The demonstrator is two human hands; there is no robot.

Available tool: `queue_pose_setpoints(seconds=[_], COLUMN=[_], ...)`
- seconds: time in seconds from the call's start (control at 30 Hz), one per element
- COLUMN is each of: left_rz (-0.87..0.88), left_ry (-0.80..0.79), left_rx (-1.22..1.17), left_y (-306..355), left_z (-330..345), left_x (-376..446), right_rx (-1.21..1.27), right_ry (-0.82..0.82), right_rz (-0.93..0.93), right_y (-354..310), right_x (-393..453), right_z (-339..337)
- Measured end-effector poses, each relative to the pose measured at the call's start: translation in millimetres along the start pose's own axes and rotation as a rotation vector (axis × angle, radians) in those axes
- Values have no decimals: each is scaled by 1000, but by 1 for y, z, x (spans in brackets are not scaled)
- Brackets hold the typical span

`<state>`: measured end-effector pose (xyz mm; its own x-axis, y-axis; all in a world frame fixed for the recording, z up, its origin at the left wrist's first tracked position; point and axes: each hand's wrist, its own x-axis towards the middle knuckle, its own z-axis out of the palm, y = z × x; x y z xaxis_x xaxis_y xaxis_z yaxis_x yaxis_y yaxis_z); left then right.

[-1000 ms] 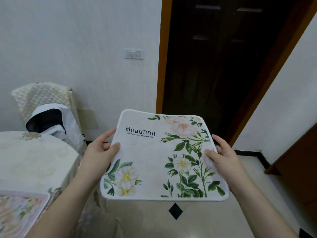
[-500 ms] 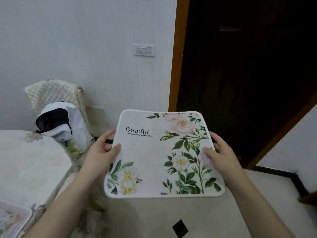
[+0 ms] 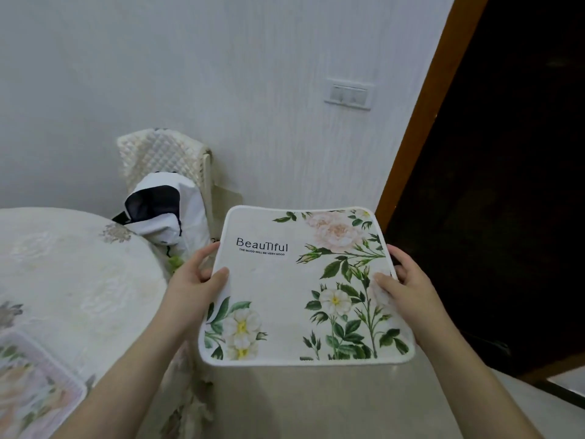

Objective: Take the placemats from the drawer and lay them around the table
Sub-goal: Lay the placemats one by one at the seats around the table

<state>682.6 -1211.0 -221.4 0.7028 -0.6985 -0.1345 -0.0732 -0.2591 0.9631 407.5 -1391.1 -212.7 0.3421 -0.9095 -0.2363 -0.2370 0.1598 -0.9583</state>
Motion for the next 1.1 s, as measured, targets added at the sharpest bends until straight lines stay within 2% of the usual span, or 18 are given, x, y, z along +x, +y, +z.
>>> queue_pose_setpoints(seconds=[0.23, 0.57, 0.83, 1.1], left_rz=[8, -57, -119, -188], left_ry=[66, 157, 290, 444], left_rx=[54, 14, 65, -33], left_y=[-14, -29, -27, 4], left_z=[-34, -60, -40, -5], left_x=[67, 141, 202, 252], right_rx=[-53, -82, -144, -104], right_ry=[-56, -144, -269, -433], right_rz=[-45, -25, -60, -75], right_y=[-32, -43, -56, -82], right_x=[64, 149, 250, 357], right_z=[69, 127, 157, 178])
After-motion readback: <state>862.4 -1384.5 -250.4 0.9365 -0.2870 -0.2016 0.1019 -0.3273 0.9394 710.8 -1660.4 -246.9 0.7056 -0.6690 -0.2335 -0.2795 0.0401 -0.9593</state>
